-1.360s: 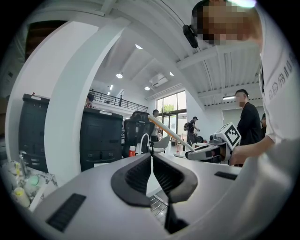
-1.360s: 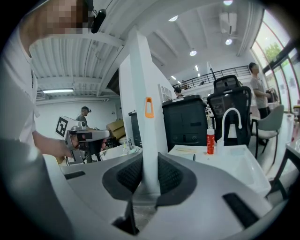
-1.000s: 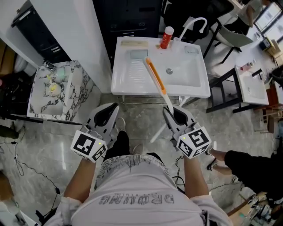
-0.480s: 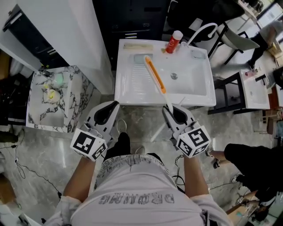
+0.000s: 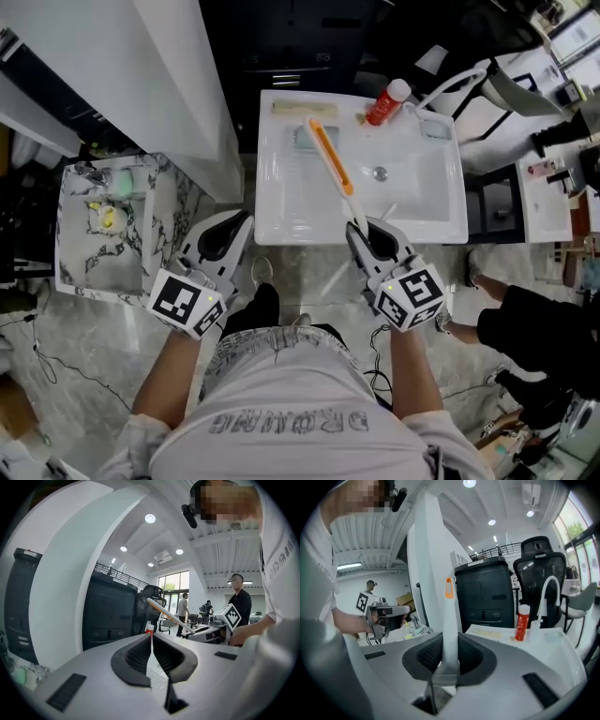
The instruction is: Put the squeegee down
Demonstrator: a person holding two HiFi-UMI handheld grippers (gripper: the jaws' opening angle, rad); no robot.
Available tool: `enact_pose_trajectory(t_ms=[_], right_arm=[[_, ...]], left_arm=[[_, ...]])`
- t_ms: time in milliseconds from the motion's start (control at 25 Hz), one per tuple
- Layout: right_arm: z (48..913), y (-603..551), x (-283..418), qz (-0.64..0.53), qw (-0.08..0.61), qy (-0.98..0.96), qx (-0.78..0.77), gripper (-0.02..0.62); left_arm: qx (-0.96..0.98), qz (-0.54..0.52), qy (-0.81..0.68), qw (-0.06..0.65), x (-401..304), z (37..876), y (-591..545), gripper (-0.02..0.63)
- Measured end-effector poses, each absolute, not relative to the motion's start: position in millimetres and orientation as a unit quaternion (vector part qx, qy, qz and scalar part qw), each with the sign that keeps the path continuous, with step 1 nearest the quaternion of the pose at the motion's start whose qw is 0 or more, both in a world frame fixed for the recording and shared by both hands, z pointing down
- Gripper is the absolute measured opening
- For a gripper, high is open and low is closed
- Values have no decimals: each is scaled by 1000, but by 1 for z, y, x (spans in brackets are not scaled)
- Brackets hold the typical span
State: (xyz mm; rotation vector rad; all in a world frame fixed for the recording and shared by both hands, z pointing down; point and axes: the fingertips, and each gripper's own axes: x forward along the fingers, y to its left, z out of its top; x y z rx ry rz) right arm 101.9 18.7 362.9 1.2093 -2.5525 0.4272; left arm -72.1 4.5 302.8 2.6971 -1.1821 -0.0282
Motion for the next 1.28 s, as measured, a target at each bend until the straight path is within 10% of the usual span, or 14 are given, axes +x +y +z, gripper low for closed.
enact_pose_trajectory(t_ms=[1280], right_arm=[[426, -131, 63, 72, 313, -875, 362, 72]], left_arm=[[906, 1, -399, 140, -116, 339, -126, 26]])
